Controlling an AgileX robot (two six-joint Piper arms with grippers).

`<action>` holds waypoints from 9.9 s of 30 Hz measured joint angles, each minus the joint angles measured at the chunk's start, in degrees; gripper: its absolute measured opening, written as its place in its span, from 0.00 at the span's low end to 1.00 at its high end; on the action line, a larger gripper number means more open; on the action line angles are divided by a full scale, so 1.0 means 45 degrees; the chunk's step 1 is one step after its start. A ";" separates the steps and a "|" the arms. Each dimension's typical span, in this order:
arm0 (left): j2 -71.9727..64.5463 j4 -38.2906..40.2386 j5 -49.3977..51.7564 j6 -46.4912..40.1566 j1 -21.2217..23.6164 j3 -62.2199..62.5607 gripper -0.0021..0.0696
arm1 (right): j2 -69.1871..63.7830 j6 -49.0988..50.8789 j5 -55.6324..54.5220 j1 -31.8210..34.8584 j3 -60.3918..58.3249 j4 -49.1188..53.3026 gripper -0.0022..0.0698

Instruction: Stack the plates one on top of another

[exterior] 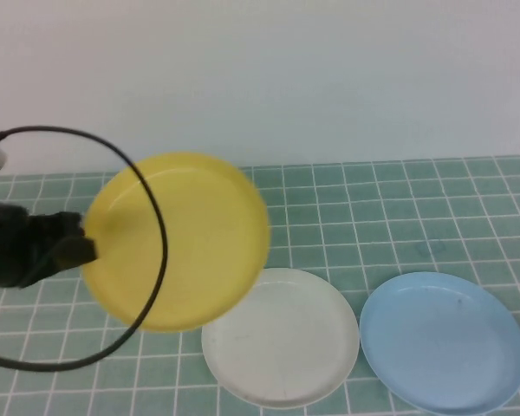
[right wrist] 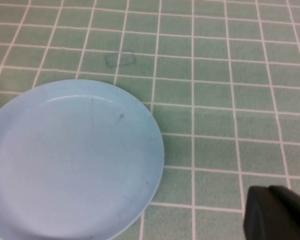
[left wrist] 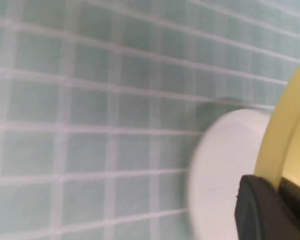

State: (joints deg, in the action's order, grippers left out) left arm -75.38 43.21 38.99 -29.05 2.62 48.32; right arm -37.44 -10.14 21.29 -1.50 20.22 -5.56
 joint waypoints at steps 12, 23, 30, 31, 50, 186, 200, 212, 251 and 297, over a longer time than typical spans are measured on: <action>-0.2246 0.2046 -0.2927 -0.1754 -0.3829 0.0021 0.04 | 0.0000 0.0000 0.0000 0.0000 0.0000 -0.0510 0.03; -0.4548 0.2164 -0.4168 -0.1969 -0.5237 0.0021 0.04 | 0.0000 -0.0222 0.0079 0.0000 0.0000 -0.0561 0.03; -0.5028 0.2233 -0.4110 -0.2050 -0.5237 0.0021 0.04 | 0.0000 -0.0247 0.0079 0.0000 0.0000 -0.0561 0.03; -0.5060 0.2233 -0.4110 -0.2156 -0.5237 0.0021 0.04 | 0.0000 -0.0247 0.0079 0.0000 0.0000 -0.0561 0.03; -0.5082 0.2233 -0.4288 -0.3116 -0.5237 0.0021 0.19 | -0.0017 -0.0271 0.0085 0.0000 0.0000 -0.0561 0.03; 0.5716 -0.0475 -0.8475 -0.3971 -0.5237 -0.3765 0.03 | -1.2822 -0.6051 -0.0101 0.0000 0.3875 -0.6408 0.40; 0.5716 -0.0475 -0.8425 -0.4033 -0.5237 -0.3765 0.03 | -1.3055 -0.6051 0.0296 0.0000 0.4835 -0.6463 0.05; 0.5716 -0.0475 -0.8425 -0.4084 -0.5237 -0.3765 0.03 | -1.3051 -0.6051 -0.0209 0.0000 0.5018 -0.5895 0.05; 0.5727 -0.0475 -0.8497 -0.4271 -0.5237 -0.3765 0.03 | -1.6137 -0.3898 0.1698 -0.5685 1.1106 -0.4986 0.05; 0.8111 0.1364 -1.0737 -0.7135 -0.5237 -0.5540 0.03 | -1.1082 -0.4706 0.2845 -0.5685 1.0979 -0.4081 0.03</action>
State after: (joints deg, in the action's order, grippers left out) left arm -38.88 49.35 -9.32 -61.15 -20.95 23.39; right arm -87.31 -31.32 34.10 -27.08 69.63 -23.92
